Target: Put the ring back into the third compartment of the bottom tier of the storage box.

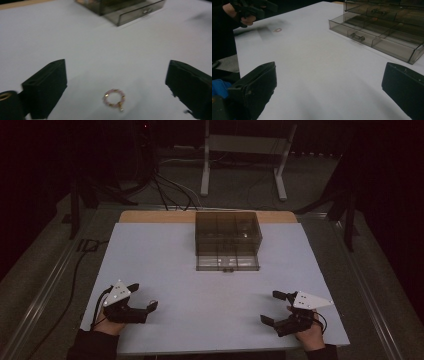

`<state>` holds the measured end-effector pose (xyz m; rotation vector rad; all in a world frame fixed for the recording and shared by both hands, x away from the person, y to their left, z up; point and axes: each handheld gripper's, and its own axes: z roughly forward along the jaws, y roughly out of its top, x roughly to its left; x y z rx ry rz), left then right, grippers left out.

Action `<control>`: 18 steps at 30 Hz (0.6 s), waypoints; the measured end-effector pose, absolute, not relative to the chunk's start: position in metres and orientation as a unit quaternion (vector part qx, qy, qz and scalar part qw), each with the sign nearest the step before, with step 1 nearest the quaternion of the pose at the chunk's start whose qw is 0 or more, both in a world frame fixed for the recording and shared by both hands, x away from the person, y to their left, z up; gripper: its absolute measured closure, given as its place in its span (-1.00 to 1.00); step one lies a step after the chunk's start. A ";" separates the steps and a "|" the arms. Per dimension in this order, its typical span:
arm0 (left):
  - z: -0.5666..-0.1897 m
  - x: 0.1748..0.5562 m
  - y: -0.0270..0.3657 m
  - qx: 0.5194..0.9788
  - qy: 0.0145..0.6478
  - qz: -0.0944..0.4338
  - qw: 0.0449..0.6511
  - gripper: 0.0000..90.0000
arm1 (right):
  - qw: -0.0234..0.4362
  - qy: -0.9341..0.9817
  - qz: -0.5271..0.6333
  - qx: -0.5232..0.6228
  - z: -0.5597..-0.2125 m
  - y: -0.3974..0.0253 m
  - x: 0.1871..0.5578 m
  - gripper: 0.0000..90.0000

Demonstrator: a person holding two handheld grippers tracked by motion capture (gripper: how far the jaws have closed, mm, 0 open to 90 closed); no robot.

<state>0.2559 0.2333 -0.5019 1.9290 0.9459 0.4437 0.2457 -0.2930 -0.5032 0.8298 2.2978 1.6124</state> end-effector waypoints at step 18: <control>-0.513 0.265 0.229 0.807 0.413 0.149 0.395 0.02 | 0.106 0.778 0.549 0.286 -0.504 -0.294 0.246 -1.00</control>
